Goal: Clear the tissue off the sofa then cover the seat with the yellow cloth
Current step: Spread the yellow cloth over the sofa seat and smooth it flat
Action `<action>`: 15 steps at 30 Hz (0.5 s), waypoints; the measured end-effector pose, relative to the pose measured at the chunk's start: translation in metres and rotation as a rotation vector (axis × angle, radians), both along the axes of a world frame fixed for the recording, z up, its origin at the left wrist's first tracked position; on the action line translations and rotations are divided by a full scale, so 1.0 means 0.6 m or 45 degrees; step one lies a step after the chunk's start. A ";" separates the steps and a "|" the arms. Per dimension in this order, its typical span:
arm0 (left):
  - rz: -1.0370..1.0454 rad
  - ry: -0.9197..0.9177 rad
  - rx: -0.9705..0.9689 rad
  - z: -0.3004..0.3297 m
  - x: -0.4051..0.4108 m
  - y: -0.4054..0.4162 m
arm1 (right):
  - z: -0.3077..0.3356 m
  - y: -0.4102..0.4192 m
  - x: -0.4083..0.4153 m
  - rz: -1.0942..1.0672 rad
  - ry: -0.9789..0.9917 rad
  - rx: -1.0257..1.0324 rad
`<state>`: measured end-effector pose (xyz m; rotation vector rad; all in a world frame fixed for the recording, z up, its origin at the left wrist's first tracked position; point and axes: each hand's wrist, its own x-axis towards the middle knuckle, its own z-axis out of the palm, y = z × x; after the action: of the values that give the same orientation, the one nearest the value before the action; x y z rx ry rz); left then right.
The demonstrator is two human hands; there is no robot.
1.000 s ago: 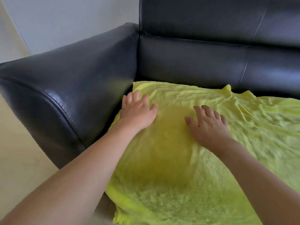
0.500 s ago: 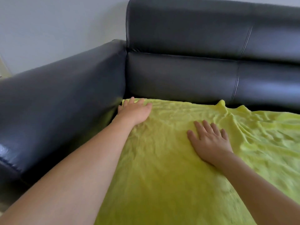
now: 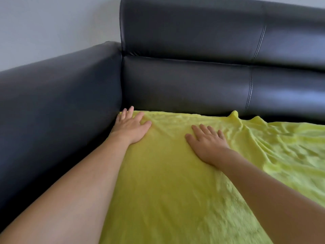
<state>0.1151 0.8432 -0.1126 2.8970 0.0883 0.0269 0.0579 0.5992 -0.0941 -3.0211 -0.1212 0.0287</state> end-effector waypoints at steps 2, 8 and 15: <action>0.024 0.117 -0.047 0.002 0.010 0.004 | -0.007 -0.004 0.001 0.000 0.037 0.017; 0.168 0.265 -0.114 0.017 0.035 0.003 | -0.011 -0.007 0.001 -0.011 0.039 0.029; 0.267 -0.160 0.080 0.008 0.043 -0.023 | -0.017 -0.006 -0.005 -0.081 0.010 0.063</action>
<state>0.1411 0.8291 -0.1076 2.9267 0.3742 0.2531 0.0552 0.5957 -0.1045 -2.9734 -0.0241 0.0318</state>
